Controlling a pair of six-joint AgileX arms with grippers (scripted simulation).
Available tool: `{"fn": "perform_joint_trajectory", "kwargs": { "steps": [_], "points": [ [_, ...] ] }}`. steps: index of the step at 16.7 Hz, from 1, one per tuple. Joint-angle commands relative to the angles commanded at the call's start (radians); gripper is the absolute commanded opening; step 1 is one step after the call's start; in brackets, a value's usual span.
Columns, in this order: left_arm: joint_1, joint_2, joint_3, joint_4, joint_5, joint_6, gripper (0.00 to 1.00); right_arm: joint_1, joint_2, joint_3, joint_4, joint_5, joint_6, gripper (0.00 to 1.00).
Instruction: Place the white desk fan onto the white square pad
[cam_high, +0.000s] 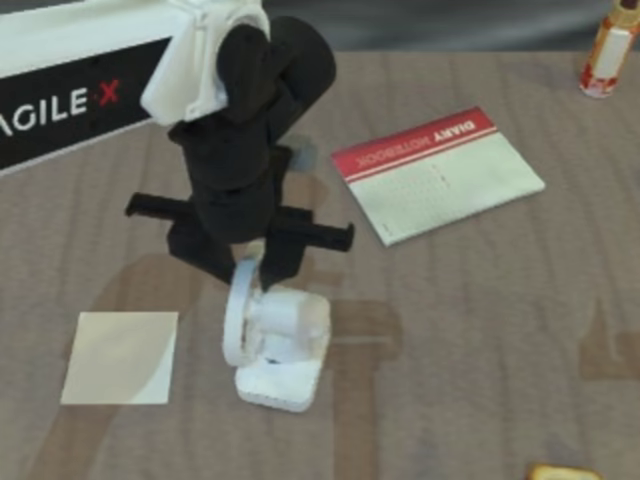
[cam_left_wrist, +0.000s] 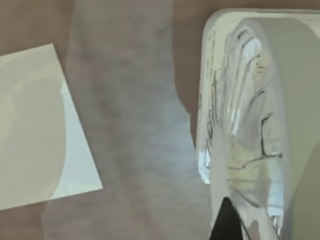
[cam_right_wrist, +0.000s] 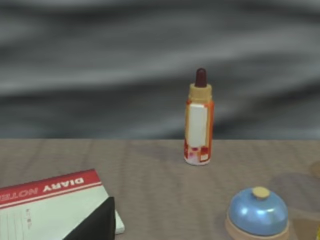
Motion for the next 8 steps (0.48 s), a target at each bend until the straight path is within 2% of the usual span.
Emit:
{"fn": "perform_joint_trajectory", "kwargs": {
  "steps": [8],
  "points": [
    [-0.001, -0.011, 0.022, -0.019, 0.002, 0.0, 0.0, 0.0, 0.0, 0.0, 0.0, 0.0, 0.0, 1.0]
  ]
}}
